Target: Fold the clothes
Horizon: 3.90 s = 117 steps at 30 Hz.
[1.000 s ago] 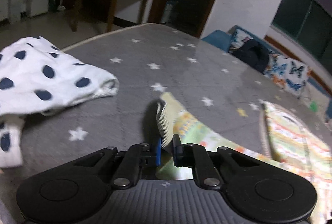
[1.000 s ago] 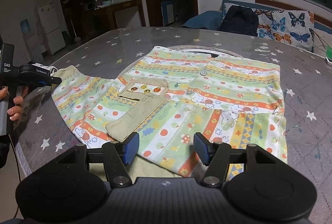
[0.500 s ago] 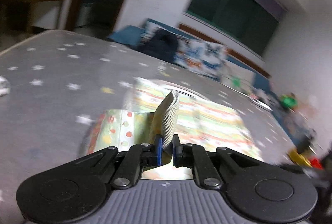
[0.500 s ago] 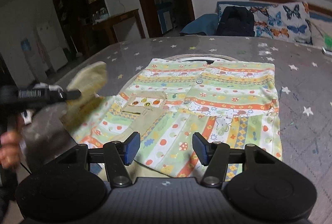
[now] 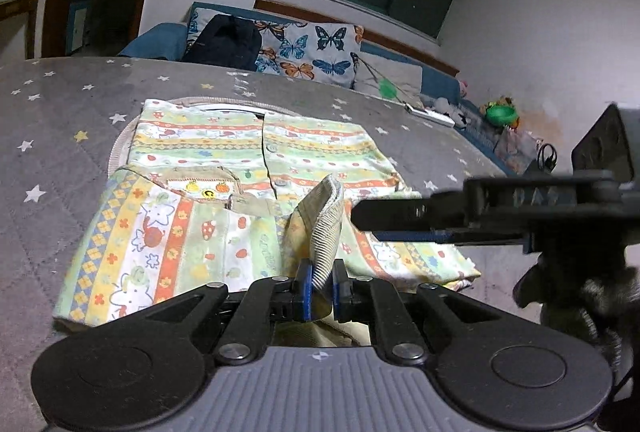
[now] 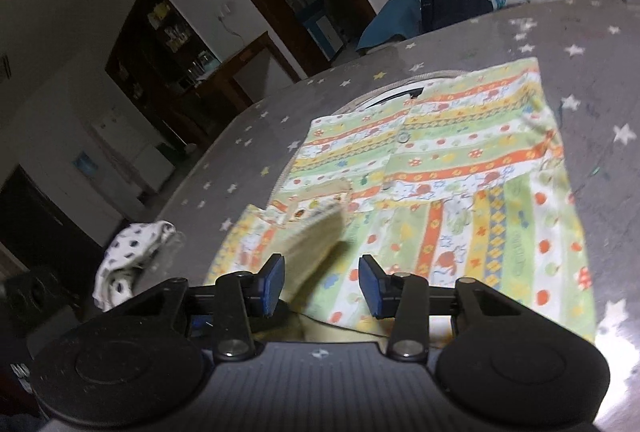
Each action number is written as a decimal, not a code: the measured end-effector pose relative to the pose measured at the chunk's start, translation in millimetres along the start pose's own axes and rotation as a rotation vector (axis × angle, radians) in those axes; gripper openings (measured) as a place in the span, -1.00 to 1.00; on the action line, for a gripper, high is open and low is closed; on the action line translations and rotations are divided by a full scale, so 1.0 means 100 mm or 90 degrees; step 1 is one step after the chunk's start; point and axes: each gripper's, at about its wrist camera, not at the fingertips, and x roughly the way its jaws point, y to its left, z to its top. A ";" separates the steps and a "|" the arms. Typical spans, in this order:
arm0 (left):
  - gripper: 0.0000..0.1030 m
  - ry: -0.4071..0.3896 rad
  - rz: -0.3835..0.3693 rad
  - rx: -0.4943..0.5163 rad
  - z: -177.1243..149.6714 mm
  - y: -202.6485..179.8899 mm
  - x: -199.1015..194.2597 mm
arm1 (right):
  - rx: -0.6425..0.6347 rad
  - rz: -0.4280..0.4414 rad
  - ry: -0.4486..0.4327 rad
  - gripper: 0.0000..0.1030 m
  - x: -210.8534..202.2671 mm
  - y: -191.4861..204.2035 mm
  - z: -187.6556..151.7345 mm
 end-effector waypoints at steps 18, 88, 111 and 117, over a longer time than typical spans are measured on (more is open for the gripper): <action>-0.25 0.004 -0.042 0.070 -0.14 -0.06 -0.09 | -0.013 -0.013 0.023 -0.82 0.14 0.02 0.00; -0.32 0.008 0.132 0.079 -0.25 0.62 -0.34 | -0.243 -0.312 -0.071 -0.89 -0.09 0.07 0.01; -0.61 0.012 0.173 0.090 -0.23 0.57 -0.41 | -0.250 -0.261 -0.035 -0.79 0.07 0.10 -0.06; -0.61 0.028 0.184 0.088 -0.26 0.66 -0.49 | -0.249 -0.248 0.007 -0.78 0.28 0.07 -0.16</action>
